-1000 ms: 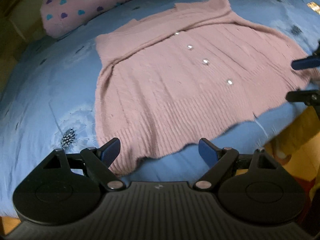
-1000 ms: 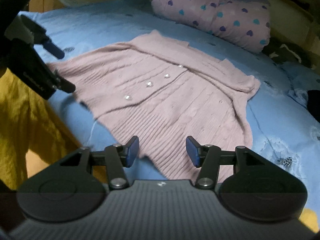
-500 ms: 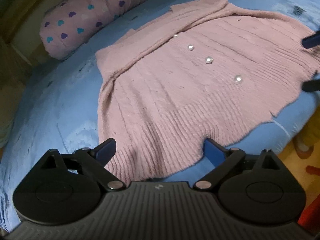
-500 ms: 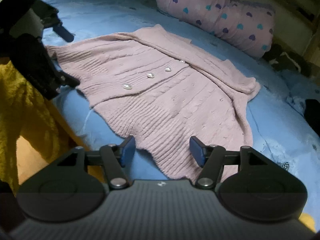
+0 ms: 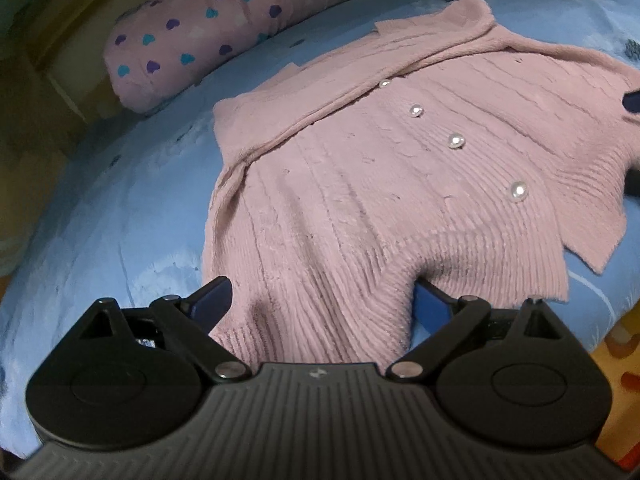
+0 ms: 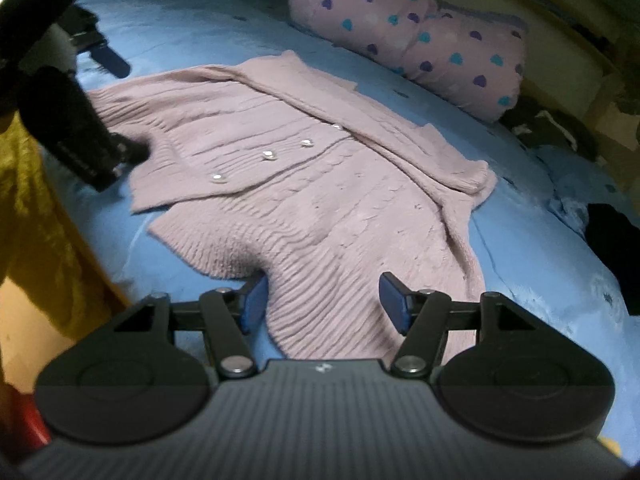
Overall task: Fold small clothes
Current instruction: 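Reach both tools to the ribbed cardigan hem and grasp it, then lift the held hem over toward the collar with both tools and open them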
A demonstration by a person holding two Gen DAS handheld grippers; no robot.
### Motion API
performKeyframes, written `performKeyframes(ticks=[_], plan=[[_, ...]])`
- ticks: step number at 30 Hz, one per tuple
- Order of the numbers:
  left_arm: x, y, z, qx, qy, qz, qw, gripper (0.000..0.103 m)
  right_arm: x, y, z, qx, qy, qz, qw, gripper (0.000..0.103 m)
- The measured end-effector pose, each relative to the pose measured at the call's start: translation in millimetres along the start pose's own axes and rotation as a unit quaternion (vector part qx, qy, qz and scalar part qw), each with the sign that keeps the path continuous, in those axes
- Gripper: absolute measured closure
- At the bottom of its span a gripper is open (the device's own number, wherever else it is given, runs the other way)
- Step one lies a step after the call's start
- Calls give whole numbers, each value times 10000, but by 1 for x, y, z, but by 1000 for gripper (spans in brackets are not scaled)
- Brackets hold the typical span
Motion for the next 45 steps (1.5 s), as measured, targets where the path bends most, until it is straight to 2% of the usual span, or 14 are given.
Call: performKeyframes(ticks=[3, 5, 6, 7, 8, 11, 14, 20, 31, 35, 45], plan=[[0, -1, -2, -42, -23, -111, 9999, 11, -3, -1, 2, -93, -67, -63, 9999, 41], [3, -3, -6, -76, -175, -205, 9996, 30, -4, -3, 3, -151, -92, -107, 9998, 45], [4, -4, -7, -71, -276, -236, 9993, 37, -3, -4, 3, -188, -51, -117, 9997, 49], [5, -4, -9, -67, -392, -258, 9989, 51, -3, -4, 2, -236, 41, -116, 9996, 60], [6, -4, -11, -64, -468, -271, 9985, 59, -2, -4, 2, -284, 141, -124, 9994, 74], [6, -4, -17, -167, -339, -327, 9987, 74, 0, -3, 5, -213, 110, -223, 9995, 85], [8, -2, -15, -23, -272, -448, 9986, 81, 1, -1, 4, -225, 74, -306, 9993, 87], [22, 13, -10, 151, -56, -858, 9962, 88, 5, 9, -7, -351, -117, -588, 9976, 88], [33, 68, 9, 184, 367, -1428, 9889, 89, -5, 50, -27, -262, -567, -1204, 9908, 89], [32, 95, 21, 248, 446, -1609, 9856, 90, -16, 68, -38, -260, -685, -1386, 9876, 89], [22, 178, 55, 28, 808, -2059, 9752, 90, -50, 121, -68, -195, -1138, -1936, 9743, 90]])
Point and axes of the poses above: each gripper's, at about its wrist camera, not at the fingertips, and x roughly against the way its jaws point, z to its left, y to its top, the point moved 1 cm from there along -x, roughly the way its jaws point, and after that the axes turned 15 degrees about -y, right-handed, at the moved point
